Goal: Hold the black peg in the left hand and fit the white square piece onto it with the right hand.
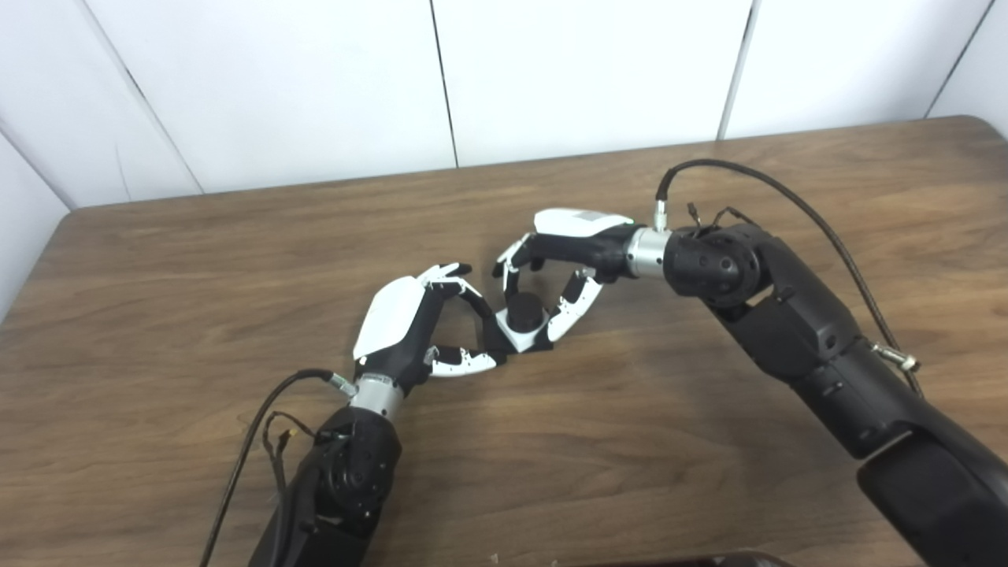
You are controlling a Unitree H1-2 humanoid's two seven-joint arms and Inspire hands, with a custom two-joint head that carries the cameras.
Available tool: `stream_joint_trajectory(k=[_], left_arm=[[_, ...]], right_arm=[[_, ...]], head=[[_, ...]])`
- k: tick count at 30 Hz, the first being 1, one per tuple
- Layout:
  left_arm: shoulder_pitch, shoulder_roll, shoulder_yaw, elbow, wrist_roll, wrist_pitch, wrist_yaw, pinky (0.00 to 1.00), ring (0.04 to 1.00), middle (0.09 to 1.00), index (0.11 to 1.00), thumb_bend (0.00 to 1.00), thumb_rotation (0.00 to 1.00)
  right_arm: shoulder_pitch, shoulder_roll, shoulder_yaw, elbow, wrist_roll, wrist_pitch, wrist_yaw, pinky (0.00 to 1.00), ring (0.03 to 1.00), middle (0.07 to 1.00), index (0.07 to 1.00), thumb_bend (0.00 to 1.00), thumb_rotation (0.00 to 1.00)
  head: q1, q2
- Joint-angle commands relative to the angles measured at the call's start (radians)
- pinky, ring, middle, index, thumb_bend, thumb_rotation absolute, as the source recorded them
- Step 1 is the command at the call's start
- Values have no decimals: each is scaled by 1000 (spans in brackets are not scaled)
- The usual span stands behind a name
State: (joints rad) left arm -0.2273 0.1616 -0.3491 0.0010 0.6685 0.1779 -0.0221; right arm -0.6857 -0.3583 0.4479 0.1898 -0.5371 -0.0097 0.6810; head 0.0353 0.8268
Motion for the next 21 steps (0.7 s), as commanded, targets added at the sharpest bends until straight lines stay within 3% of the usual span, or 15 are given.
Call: stream_joint_trajectory(k=[1,7,21], left_arm=[[-2,14,-4,-10,22,8,-17,893,931,883,488,520,83],[-1,17,-3,-10,20,8,-19,899,929,881,488,520,83],[-5,16,-4,1,19,-1,-14,899,929,879,487,520,82]], right_arm=[[-55,-19,4,-36,-26,40,21,798,927,961,993,998,487],[-52,-21,6,-49,-37,66,23,786,935,999,1000,1000,504],[-59,-32,-1,-62,-38,85,39,781,935,990,1000,1000,474]], head=[[1,0],[1,0],[-5,1]])
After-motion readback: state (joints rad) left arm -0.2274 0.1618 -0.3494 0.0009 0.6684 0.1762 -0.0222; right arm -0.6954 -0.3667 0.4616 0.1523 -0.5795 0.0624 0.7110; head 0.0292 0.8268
